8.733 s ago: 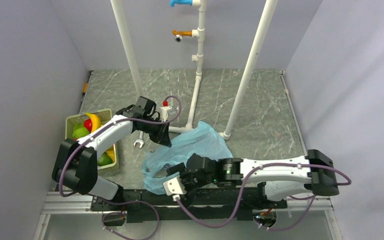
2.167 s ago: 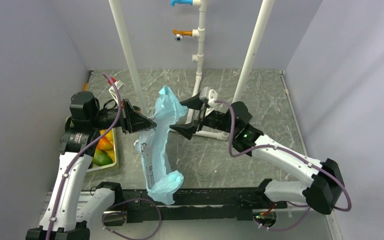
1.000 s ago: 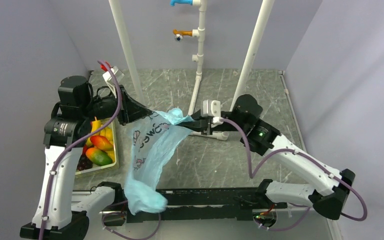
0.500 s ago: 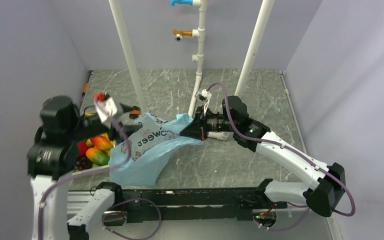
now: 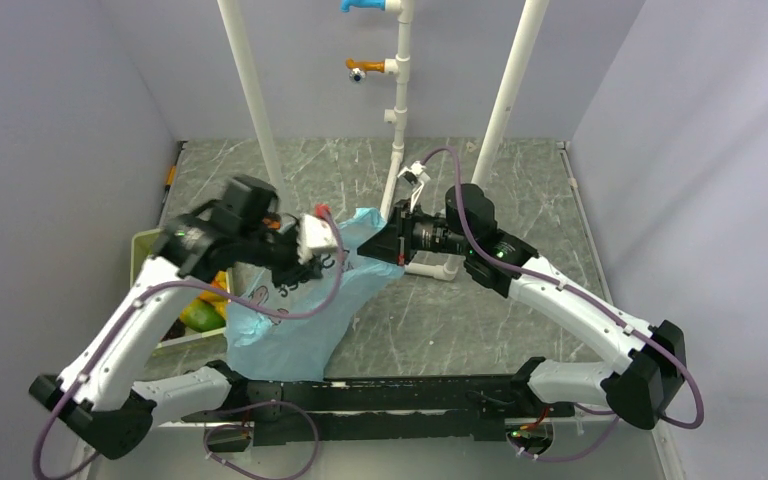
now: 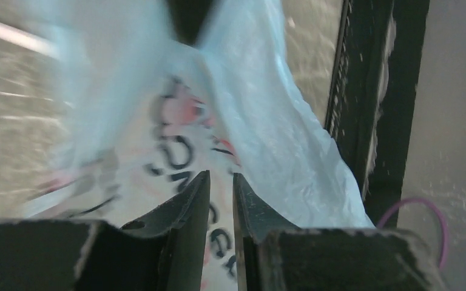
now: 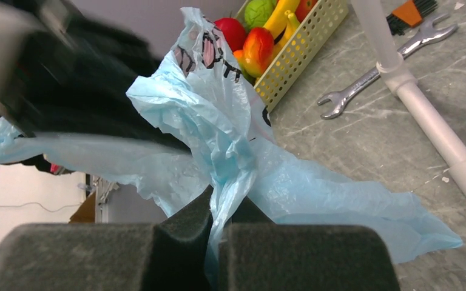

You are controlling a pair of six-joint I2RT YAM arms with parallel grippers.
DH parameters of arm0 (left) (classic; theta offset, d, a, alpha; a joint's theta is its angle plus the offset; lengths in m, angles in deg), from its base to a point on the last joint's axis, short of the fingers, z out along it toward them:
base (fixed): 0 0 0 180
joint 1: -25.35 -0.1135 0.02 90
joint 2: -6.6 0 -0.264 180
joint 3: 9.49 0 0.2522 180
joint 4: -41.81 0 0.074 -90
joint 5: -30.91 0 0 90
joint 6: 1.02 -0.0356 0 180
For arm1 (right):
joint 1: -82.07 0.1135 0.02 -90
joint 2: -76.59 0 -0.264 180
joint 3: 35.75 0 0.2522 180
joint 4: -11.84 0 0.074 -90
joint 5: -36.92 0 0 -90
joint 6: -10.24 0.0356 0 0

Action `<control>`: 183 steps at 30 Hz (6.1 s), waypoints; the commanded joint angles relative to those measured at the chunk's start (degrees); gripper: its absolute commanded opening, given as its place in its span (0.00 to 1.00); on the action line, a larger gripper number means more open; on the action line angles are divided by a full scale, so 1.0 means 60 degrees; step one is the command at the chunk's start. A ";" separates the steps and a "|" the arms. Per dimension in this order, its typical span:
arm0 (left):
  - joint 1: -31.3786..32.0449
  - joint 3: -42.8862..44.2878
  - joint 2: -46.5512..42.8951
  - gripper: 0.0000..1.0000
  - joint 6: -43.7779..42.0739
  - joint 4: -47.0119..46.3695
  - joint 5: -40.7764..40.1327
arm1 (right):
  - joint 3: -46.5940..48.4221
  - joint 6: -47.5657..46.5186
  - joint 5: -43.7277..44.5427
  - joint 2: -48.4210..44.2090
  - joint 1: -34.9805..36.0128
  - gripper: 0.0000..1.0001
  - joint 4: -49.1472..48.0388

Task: Place the fake fruits into the plastic bag and tie a complex knot

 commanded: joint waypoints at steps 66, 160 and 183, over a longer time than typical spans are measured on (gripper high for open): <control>-1.0818 -0.1944 0.0946 0.99 -0.3115 0.0691 -0.5394 | -0.0132 -0.3869 -0.0098 -0.0807 -0.1037 0.00 -0.0733; 0.0974 0.0525 -0.0567 1.00 0.2463 -0.3678 -0.2096 | -0.3384 -0.5697 -0.1451 -0.0371 -0.1415 0.00 -0.3026; -1.0553 -0.1973 0.0355 0.99 -1.0138 0.3027 -0.1620 | -0.3003 -0.6117 -0.1779 -0.0306 -0.1411 0.00 -0.2343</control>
